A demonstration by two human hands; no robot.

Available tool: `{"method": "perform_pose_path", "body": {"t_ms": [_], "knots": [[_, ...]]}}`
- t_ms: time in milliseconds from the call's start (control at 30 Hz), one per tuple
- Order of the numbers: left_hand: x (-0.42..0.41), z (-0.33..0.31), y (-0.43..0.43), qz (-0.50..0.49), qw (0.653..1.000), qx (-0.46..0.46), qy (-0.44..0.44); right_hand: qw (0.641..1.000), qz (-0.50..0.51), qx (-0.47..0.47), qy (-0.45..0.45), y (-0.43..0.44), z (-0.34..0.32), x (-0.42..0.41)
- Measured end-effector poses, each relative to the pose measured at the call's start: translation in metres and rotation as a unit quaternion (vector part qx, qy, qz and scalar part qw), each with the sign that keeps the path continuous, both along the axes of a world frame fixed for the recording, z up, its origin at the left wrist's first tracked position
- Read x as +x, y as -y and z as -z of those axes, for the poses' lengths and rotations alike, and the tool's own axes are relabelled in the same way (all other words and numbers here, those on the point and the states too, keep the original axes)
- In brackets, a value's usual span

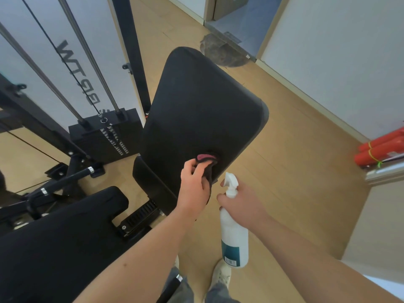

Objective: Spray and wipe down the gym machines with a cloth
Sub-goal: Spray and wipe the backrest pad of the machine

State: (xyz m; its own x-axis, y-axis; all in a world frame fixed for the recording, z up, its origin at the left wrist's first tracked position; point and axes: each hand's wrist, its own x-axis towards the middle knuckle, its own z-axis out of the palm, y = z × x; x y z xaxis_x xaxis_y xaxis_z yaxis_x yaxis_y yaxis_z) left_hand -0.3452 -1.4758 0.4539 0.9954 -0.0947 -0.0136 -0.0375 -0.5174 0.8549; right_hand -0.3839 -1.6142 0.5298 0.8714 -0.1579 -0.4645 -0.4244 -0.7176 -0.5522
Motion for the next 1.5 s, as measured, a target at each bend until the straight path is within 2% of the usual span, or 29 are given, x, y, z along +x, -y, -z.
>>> {"method": "perform_pose_path", "body": {"t_ms": [100,200,300,533,733,833,967,1133,1267,1367,1500], "knots": [[0.006,-0.002,-0.001,-0.009,1.0,0.003,0.003,1.0,-0.011,0.01,0.021,-0.01,-0.008,0.011],[0.03,-0.01,-0.01,-0.08,0.996,-0.031,-0.003,0.999,-0.032,0.021,0.028,-0.021,-0.019,0.025],[0.07,-0.018,-0.033,-0.136,0.991,-0.009,0.015,0.998,-0.036,0.029,0.031,-0.033,-0.025,0.039],[0.177,-0.043,-0.101,-0.201,0.979,-0.013,-0.036,0.997,-0.016,0.052,0.053,-0.06,-0.04,0.073],[0.156,-0.037,-0.092,-0.157,0.986,-0.007,-0.056,0.995,0.005,0.066,0.074,-0.071,-0.048,0.088],[0.116,-0.025,-0.07,-0.065,0.996,0.035,-0.039,0.995,0.007,0.062,0.083,-0.072,-0.052,0.094],[0.075,-0.01,-0.051,0.093,0.995,0.018,-0.017,0.994,0.011,0.055,0.096,-0.076,-0.062,0.101],[0.124,-0.032,-0.069,-0.017,0.999,0.026,0.015,0.993,0.037,0.052,0.095,-0.074,-0.065,0.102],[0.181,-0.068,-0.086,-0.091,0.996,0.004,-0.014,0.993,0.051,0.062,0.087,-0.063,-0.069,0.097],[0.182,-0.073,-0.084,-0.087,0.996,0.023,-0.006,0.992,0.057,0.064,0.089,-0.052,-0.075,0.092],[0.141,-0.063,-0.058,-0.032,0.998,0.052,0.008,0.992,0.054,0.05,0.102,-0.035,-0.083,0.084]]}}
